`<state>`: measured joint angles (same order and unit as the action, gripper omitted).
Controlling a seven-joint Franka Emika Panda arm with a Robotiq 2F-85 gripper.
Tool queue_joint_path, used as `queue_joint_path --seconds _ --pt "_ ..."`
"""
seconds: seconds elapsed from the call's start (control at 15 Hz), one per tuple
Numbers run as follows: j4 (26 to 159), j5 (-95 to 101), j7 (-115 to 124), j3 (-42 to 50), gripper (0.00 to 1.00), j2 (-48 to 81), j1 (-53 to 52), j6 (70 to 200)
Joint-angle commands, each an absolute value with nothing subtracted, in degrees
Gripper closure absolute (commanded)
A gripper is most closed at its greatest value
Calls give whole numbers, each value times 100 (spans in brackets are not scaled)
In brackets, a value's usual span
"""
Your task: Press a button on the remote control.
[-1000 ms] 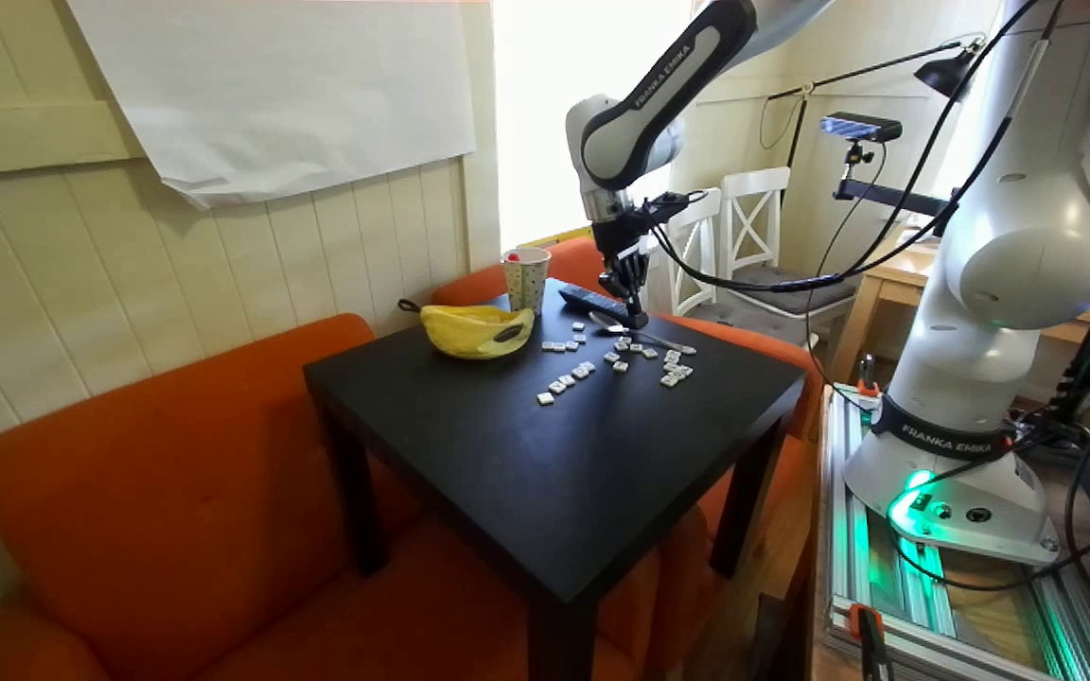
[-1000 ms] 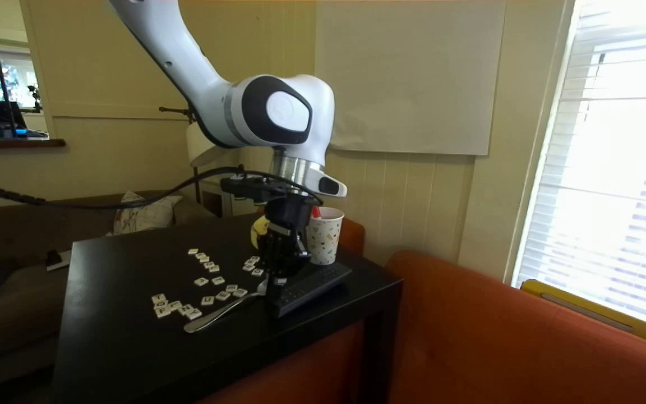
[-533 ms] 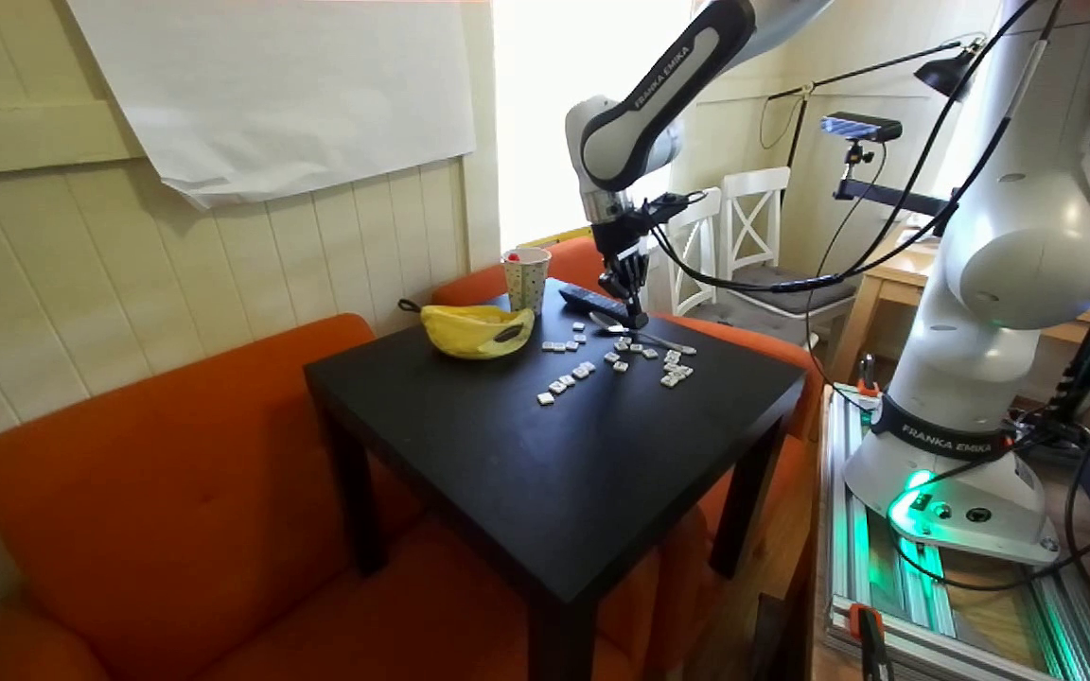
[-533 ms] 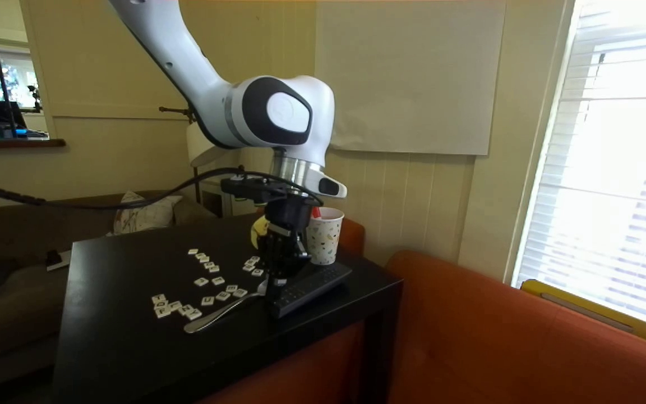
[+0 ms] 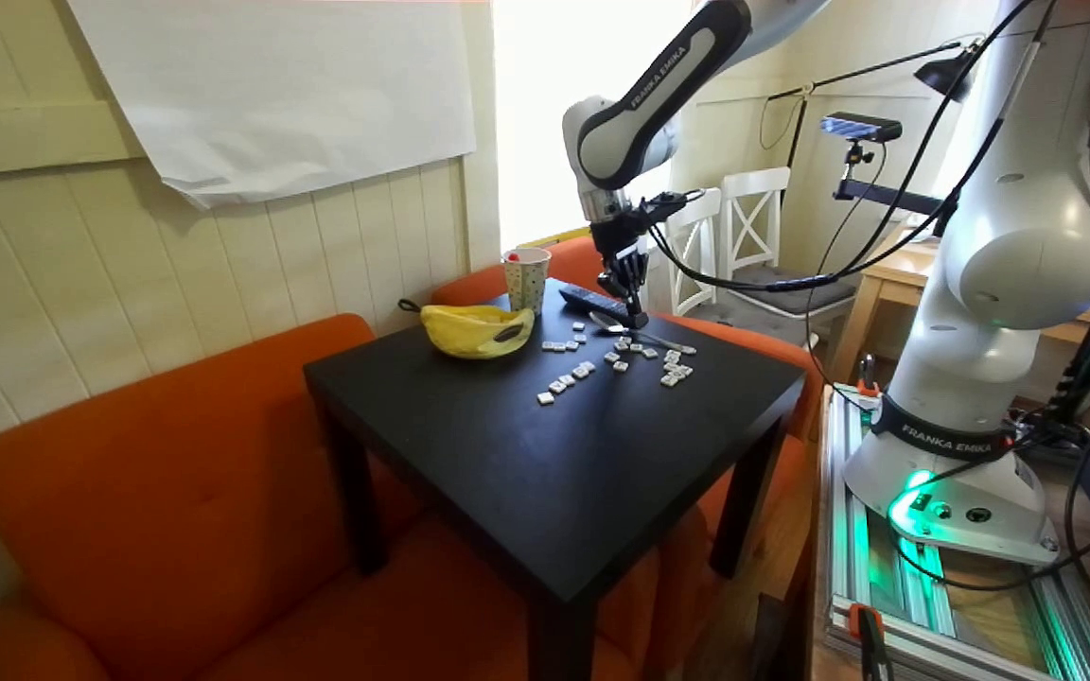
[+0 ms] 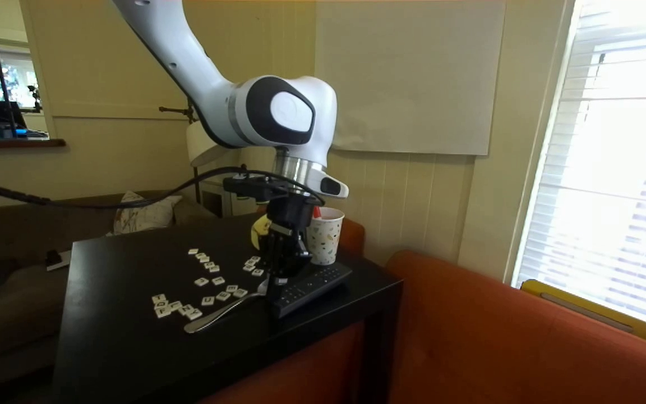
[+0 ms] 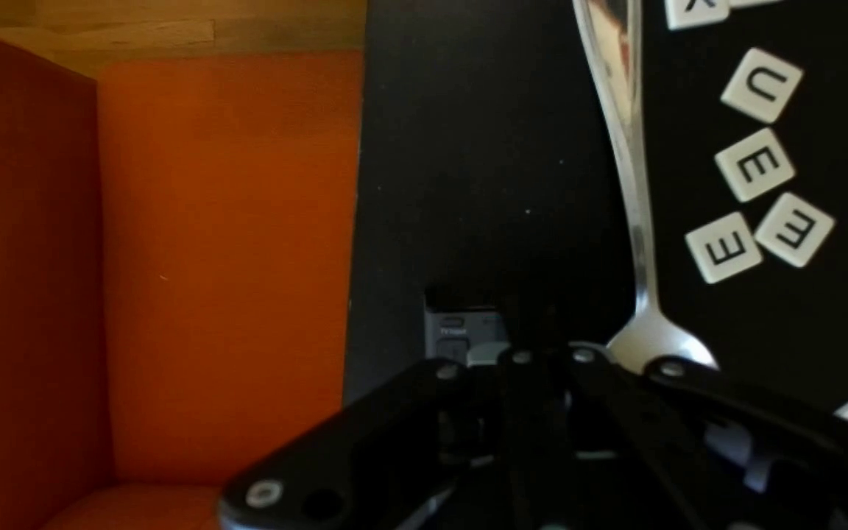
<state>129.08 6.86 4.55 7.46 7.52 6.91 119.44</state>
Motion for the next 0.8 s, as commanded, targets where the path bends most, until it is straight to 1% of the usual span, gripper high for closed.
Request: queue_joint_path --seconds 0.0,0.73 --pt "13022 597 351 755 100 350 708 11737" --pt "13142 183 -114 855 100 -281 801 11347"
